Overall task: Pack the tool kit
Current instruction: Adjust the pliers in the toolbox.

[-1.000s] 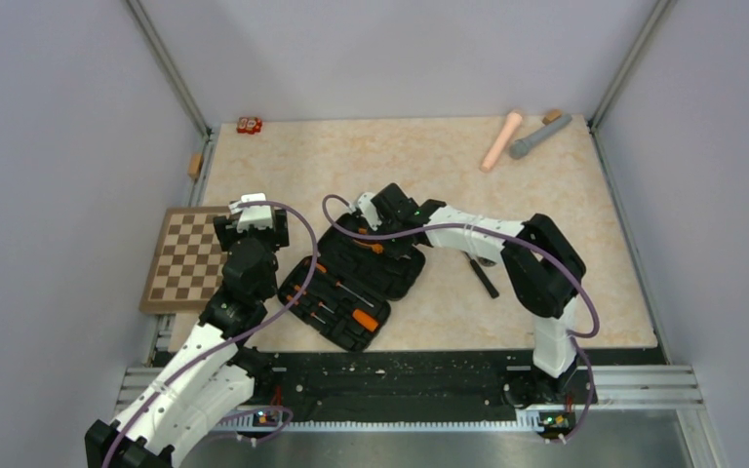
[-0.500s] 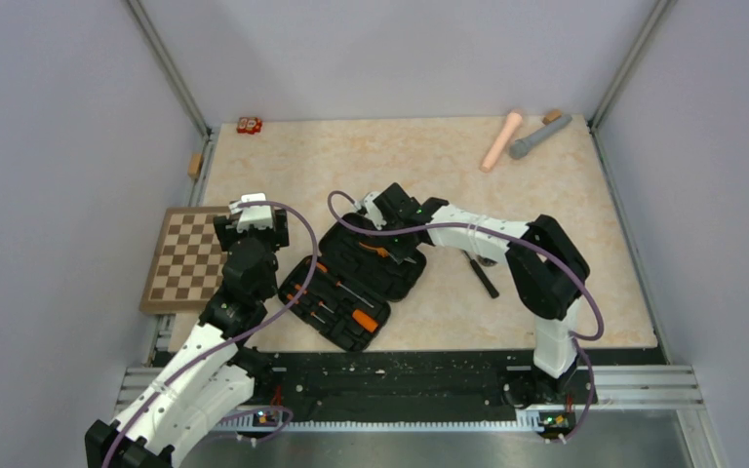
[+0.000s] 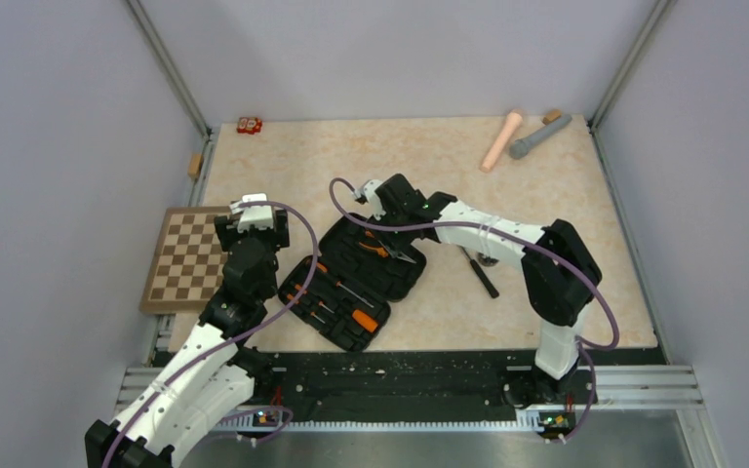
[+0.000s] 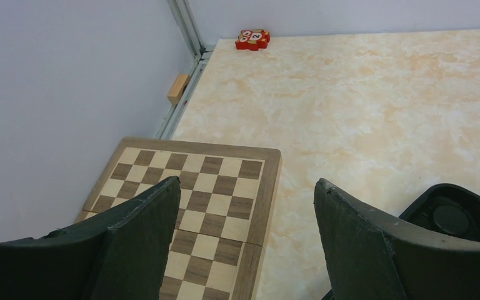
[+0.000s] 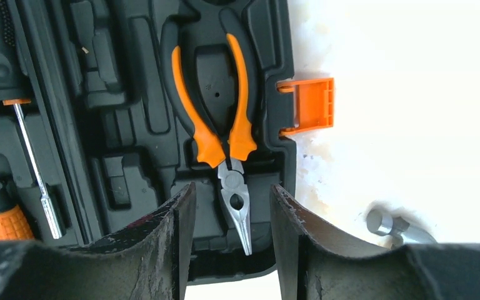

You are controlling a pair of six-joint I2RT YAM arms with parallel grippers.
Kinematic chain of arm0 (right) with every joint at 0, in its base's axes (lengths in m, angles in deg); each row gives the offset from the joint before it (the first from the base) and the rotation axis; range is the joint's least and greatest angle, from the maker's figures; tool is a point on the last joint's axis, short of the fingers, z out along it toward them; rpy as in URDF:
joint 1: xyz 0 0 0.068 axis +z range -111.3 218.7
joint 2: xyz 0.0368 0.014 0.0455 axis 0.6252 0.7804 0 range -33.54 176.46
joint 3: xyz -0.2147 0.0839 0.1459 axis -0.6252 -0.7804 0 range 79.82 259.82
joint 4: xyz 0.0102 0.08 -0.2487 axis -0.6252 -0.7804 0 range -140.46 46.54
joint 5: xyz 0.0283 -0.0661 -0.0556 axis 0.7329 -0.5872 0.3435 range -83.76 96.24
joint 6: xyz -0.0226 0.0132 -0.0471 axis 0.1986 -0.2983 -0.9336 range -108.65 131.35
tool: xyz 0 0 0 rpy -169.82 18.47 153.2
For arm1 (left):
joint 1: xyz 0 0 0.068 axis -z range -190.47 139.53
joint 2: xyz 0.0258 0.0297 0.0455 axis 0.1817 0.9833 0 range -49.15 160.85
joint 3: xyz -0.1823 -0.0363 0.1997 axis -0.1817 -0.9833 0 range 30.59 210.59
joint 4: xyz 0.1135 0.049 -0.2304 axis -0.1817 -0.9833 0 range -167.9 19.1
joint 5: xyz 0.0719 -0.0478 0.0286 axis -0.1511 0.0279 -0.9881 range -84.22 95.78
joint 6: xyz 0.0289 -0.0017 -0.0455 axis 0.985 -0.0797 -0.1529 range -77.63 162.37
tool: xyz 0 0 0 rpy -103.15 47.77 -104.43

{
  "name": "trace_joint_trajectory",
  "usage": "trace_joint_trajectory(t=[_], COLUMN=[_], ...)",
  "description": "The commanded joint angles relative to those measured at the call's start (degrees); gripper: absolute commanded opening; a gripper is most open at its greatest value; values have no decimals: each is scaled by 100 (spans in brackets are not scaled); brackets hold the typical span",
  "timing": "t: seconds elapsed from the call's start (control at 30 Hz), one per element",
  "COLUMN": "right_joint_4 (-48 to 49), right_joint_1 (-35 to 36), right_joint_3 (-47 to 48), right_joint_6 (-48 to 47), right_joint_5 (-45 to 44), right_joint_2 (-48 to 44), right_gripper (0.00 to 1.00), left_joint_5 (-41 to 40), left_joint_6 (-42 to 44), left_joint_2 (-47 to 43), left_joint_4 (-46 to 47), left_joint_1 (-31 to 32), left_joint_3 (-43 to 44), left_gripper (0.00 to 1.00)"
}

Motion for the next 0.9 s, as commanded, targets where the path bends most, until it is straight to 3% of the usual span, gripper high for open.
trace_joint_trajectory(t=[0.0,0.33,0.87], right_joint_4=[225,458,852], right_joint_1=[-39,-39,-134], right_joint_3=[244,80,198], right_joint_6=[-91,-221,-52], right_joint_5=[-154,-11,452], right_joint_2=[-12,430,701], right_gripper=[45,22,21], left_joint_5=[83,120,295], left_joint_6=[-55,-63,-128], left_joint_2=[-61,-50,22], left_joint_4=[138,136,28], left_joint_1=[-14,-11,-17], left_joint_3=[146,150,202], left_gripper=[82,82,82])
